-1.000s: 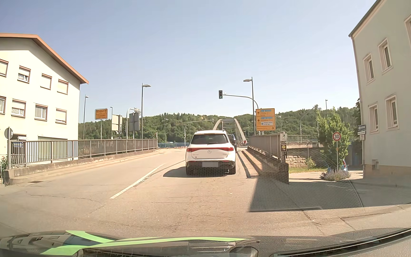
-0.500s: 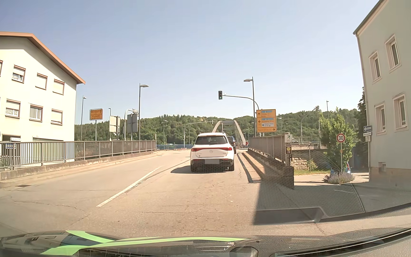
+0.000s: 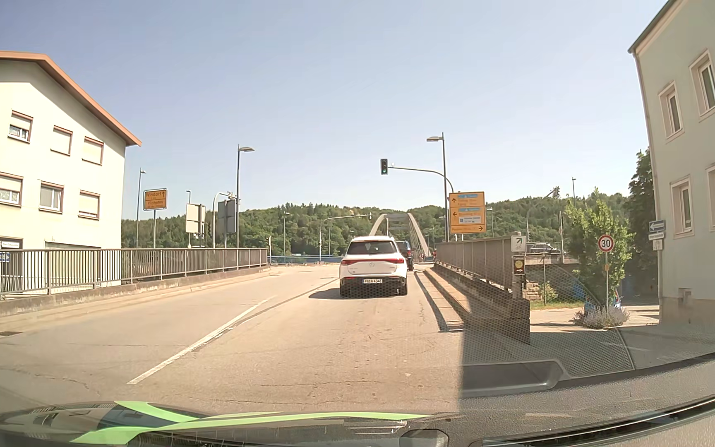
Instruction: Follow the waypoints while adhering to traffic rules and regulations
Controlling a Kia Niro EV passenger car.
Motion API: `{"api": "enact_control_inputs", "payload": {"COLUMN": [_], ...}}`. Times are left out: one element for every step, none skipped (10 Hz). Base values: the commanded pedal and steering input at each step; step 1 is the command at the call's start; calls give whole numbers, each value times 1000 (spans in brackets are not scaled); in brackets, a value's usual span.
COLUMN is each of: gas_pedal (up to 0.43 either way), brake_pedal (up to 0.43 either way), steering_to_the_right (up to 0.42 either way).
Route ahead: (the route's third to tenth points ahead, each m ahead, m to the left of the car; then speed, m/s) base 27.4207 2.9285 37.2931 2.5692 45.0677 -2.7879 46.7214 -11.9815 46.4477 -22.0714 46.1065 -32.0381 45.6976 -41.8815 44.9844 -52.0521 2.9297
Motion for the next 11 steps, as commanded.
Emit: {"api": "enact_control_inputs", "payload": {"gas_pedal": [488, 500, 512, 512, 512, 531, 500, 469, 461, 461, 461], "brake_pedal": [0, 0, 0, 0, 0, 0, 0, 0, 0, 0, 0], "steering_to_the_right": [-17, -18, -18, -22, -28, -30, -26, -20, -14, -9, -8]}}
